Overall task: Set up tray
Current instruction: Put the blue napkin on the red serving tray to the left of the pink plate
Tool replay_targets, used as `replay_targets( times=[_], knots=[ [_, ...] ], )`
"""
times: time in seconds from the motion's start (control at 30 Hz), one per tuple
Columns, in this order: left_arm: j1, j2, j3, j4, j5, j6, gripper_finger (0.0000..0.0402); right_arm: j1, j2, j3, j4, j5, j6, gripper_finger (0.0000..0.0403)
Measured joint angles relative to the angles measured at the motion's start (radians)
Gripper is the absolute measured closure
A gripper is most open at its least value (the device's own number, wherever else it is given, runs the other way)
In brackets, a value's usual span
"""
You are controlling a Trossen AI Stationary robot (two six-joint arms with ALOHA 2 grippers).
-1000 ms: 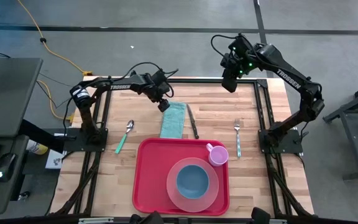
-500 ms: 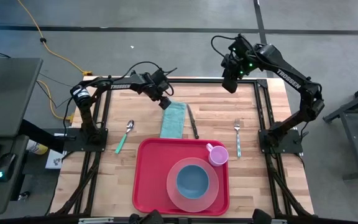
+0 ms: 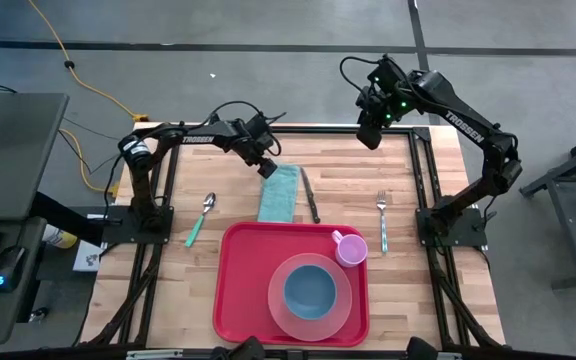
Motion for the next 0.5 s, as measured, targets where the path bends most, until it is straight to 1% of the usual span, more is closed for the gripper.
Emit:
replay_targets(
  times=[0.5],
  knots=[
    [0.0,0.035,0.0,-0.004,0.025,-0.018,0.0103,0.0,0.0,0.0,-0.004,-0.001,-0.004,0.0218]
  ],
)
